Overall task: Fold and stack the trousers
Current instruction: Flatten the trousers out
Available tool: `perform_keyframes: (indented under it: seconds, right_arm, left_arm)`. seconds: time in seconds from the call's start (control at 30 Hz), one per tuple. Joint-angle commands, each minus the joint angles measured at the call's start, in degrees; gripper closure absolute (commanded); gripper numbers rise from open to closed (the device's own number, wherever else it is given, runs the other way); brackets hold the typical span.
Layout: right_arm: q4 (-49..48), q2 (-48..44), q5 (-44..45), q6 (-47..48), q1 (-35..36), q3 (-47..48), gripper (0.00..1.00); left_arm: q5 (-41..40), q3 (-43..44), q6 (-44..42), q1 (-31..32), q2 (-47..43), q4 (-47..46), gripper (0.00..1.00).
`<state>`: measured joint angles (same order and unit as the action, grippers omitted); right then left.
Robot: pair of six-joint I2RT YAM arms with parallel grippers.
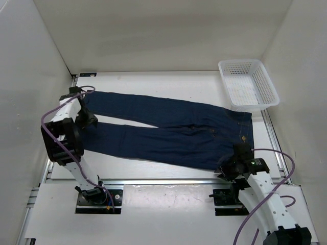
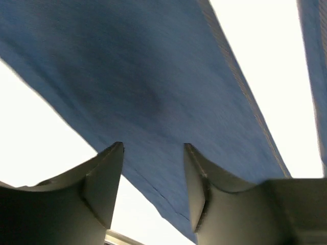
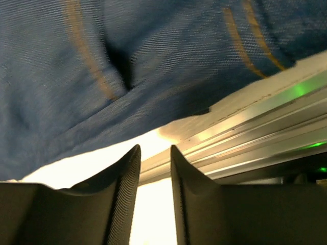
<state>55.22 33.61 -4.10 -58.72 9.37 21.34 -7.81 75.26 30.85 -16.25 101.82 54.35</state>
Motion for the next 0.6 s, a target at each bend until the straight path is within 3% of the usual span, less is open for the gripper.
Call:
perform_keyframes:
  seconds: [0.0, 0.17, 0.33, 0.57]
  right_arm:
    - [-3.2, 1.4, -1.7, -7.4, -0.1, -2.5, 0.67]
    - [-8.0, 10.5, 2.9, -7.4, -0.1, -0.4, 0.68]
    - [-10.0, 19.3, 12.3, -6.2, -0.7, 7.6, 0.68]
    - [-16.4, 29.3, 16.1, -1.8, -2.7, 11.6, 0.68]
  left_arm:
    - [3.1, -1.4, -0.7, 3.1, -0.9, 0.2, 0.43]
    - [3.3, -0.2, -1.4, 7.4, 4.1, 0.2, 0.45]
    - [3.9, 3.3, -1.4, 10.0, 10.3, 0.8, 0.45]
    - [4.5, 10.9, -1.4, 12.8, 17.7, 2.2, 0.45]
